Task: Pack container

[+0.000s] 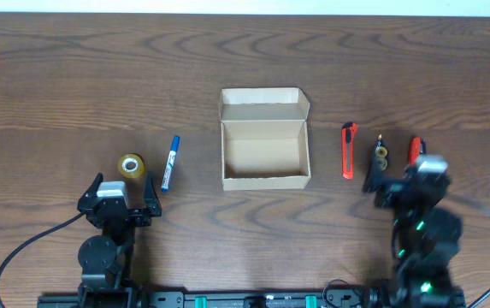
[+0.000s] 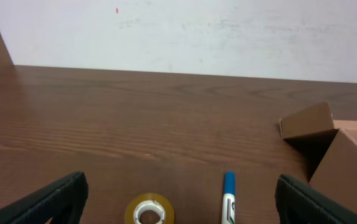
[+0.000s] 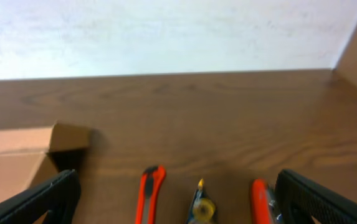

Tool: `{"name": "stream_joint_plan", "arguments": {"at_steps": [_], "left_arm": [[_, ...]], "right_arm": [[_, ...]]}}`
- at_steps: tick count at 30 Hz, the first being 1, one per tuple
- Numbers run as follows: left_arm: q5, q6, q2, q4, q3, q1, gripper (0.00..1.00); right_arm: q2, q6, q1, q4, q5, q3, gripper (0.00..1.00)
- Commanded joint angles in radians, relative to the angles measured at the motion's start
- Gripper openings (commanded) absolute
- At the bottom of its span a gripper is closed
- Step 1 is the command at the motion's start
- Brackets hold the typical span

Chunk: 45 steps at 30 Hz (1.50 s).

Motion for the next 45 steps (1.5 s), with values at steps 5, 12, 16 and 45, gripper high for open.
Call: {"name": "stream_joint_plan", "arguments": {"at_steps": [5, 12, 16, 45], "left_arm": [[-0.029, 0.006, 0.001, -0.046, -0.016, -0.002, 0.95], [-0.029, 0.006, 0.001, -0.045, -0.016, -0.002, 0.95], [-0.029, 0.006, 0.001, -0.045, -0.016, -0.002, 0.95], [-0.036, 0.007, 0.001, -0.042, -0.016, -0.002, 0.95]], "right_arm": [[0.568, -0.034, -0.085, -0.412, -0.248, 0.597, 0.99], [0.882, -0.063, -0.076, -0.765, -0.251, 1.019, 0.99], [0.990, -0.068, -0.052, -0.985, -0.217, 1.191, 0.99], [1.309, -0.015, 0.116, -1.110, -0.042, 1.288, 0.99]]}}
